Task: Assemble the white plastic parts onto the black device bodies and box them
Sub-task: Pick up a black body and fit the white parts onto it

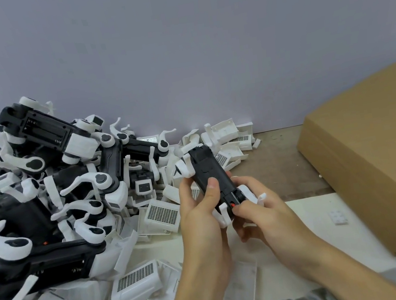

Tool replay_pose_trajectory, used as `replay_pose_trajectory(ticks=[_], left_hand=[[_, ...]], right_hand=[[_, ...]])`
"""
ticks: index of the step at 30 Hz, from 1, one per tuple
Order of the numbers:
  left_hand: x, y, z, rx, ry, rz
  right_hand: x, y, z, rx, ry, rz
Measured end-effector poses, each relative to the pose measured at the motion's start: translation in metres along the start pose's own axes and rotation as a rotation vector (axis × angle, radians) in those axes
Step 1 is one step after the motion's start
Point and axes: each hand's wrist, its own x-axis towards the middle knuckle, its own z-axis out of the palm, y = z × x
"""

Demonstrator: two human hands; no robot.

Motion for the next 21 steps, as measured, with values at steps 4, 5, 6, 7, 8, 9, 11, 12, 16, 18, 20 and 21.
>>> replay_pose_trajectory(ticks=[4,5,6,7,8,9,11,12,16,18,20,21], left_hand=[[0.0001,0.001,0.0013,0.007,-0.016,0.023],[-0.0004,0.0015,0.0018,0.01,-0.016,0.027],[-0.0008,0.0017,0.0018,0.014,-0.019,0.03],[-0.0009,0.0016,0.0018,0.017,-0.023,0.032],[-0.0012,0.0014,0.0014,0.021,-0.027,0.034],[-0.0014,0.0011,0.0011,0.028,-0.033,0.036],[-0.0016,0.0006,0.0,0.043,-0.048,0.038],[-0.0018,0.0005,-0.0006,0.046,-0.054,0.041],[-0.0016,0.0002,-0.0024,0.055,-0.057,0.046],[-0.0017,0.0007,-0.0026,0.039,-0.048,0.04],[-0.0018,0.0013,-0.0022,0.014,-0.04,0.038],[-0.0019,0.0017,-0.0019,0.006,-0.041,0.039]], right_hand=[[-0.0022,-0.0051,0.0016,-0.028,0.015,-0.021],[-0.0028,-0.0062,0.002,-0.029,0.026,-0.028],[-0.003,-0.007,0.0023,-0.03,0.031,-0.032],[-0.0035,-0.0081,0.0028,-0.028,0.035,-0.03],[-0.0039,-0.0085,0.0029,-0.029,0.033,-0.027],[-0.0041,-0.0087,0.0031,-0.029,0.032,-0.024],[-0.0037,-0.008,0.0029,-0.03,0.035,-0.026],[-0.0033,-0.0073,0.0023,-0.034,0.035,-0.025],[-0.0035,-0.0068,0.0006,-0.057,0.019,-0.01],[-0.0035,-0.0072,0.0001,-0.061,0.008,0.001],[-0.0033,-0.0068,0.0001,-0.056,0.0,0.001],[-0.0033,-0.0067,0.0002,-0.048,-0.004,-0.002]])
